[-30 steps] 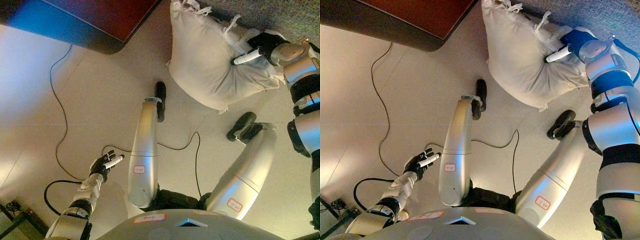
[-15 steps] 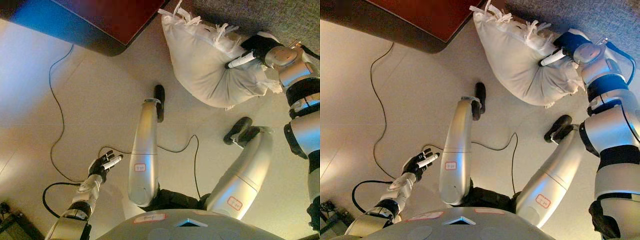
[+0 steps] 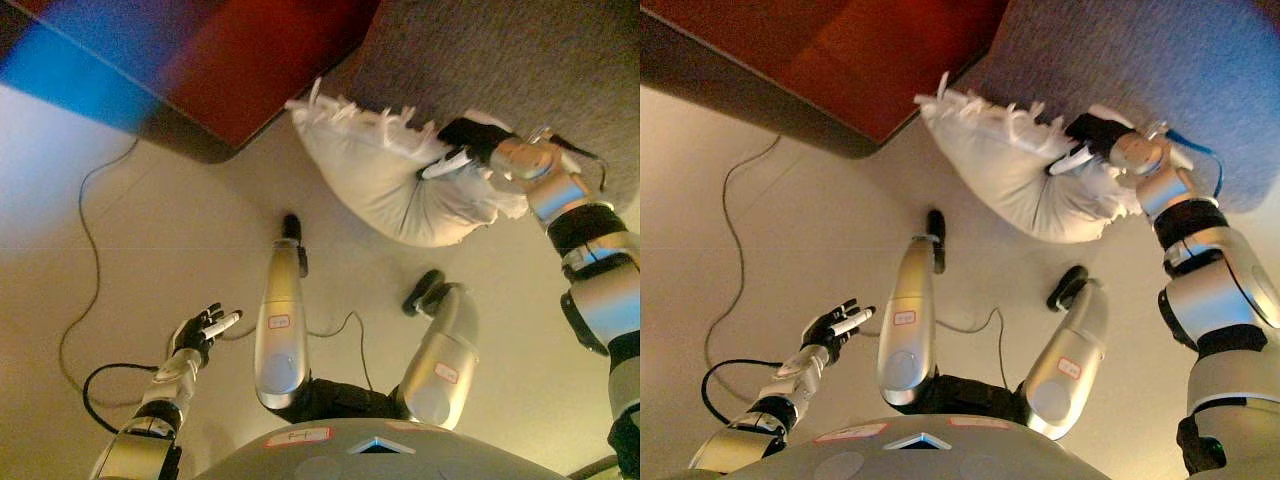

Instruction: Pick up the pillow and put it on the sofa.

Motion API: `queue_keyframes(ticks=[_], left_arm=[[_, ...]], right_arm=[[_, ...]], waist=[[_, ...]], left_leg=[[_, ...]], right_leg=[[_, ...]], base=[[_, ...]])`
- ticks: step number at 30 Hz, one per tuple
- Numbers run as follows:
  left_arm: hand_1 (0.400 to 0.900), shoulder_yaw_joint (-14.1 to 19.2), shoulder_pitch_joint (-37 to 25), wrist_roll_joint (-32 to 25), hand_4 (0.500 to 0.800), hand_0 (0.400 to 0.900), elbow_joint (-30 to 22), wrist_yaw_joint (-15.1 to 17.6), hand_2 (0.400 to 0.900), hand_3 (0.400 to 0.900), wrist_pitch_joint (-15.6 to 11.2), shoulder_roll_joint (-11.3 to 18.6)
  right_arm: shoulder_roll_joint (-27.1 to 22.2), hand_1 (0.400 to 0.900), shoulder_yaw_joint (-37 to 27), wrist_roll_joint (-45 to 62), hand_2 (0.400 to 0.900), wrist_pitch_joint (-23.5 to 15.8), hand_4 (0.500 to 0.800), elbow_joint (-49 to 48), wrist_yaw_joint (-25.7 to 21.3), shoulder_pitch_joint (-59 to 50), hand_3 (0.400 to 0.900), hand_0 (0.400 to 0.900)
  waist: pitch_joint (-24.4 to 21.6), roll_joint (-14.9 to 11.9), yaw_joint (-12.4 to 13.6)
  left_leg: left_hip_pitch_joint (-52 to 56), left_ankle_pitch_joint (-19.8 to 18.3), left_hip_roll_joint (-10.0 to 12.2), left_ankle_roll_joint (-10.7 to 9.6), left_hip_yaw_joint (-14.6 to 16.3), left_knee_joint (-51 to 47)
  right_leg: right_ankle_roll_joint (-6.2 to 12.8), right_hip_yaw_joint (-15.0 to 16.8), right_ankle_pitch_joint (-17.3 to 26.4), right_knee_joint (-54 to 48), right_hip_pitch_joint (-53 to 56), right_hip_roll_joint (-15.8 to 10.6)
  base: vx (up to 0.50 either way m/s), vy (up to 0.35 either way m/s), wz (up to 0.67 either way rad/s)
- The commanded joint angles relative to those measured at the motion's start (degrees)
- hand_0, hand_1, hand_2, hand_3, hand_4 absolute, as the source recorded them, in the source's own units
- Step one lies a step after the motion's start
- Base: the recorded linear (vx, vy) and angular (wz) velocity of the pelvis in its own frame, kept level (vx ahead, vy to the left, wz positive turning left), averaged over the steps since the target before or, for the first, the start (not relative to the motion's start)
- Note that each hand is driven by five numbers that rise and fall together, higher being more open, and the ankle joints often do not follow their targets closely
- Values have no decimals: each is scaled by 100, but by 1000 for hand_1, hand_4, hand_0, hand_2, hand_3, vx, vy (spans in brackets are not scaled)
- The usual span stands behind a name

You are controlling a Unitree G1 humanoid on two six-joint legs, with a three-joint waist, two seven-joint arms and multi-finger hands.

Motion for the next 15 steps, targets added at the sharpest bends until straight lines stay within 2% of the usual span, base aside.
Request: queue_keyframes(ticks=[1, 8, 12, 13, 15], left_arm=[[900, -82, 358, 318, 800, 900, 151, 251, 900, 900, 153, 620], [900, 29, 426, 728, 800, 900, 108, 404, 900, 900, 314, 548], [900, 291, 543, 847, 800, 900, 221, 514, 900, 900, 432, 441], [900, 352, 568, 915, 800, 900, 263, 525, 900, 900, 484, 412], [900, 442, 619, 982, 800, 900, 329, 555, 900, 900, 484, 352]], right_arm=[[-308, 400, -815, 669, 400, -521, 500, -865, 57, -192, 400, 400], [-543, 400, -1259, 1101, 400, -588, 500, -1700, 259, 575, 400, 400], [-616, 400, -1361, 1324, 400, -624, 500, -1918, 522, 724, 400, 400], [-627, 400, -1352, 1369, 400, -609, 500, -1879, 616, 697, 400, 400], [-741, 400, -1386, 1429, 400, -541, 500, -1959, 712, 733, 400, 400]], waist=[[-574, -210, -27], [-1097, -396, -230], [-1517, -506, -263], [-1636, -541, -252], [-1740, -660, -214]], left_leg=[[968, 199, 512, -25, 76, -644], [2119, 504, 757, -112, 465, -1555], [2922, 775, 863, -146, 577, -2308], [3061, 925, 858, -159, 557, -2388], [3010, 1507, 960, -285, 410, -2188]], right_leg=[[-30, 280, 897, -986, 343, -87], [-97, -17, 790, -1507, 1392, 348], [-281, -145, 521, -1734, 2013, 815], [-350, -164, 494, -1924, 2225, 979], [-472, -175, 522, -2410, 2662, 1277]], base=[[100, -103, -4], [130, -173, -3], [181, -251, -18], [212, -295, -19], [213, -322, -7]])
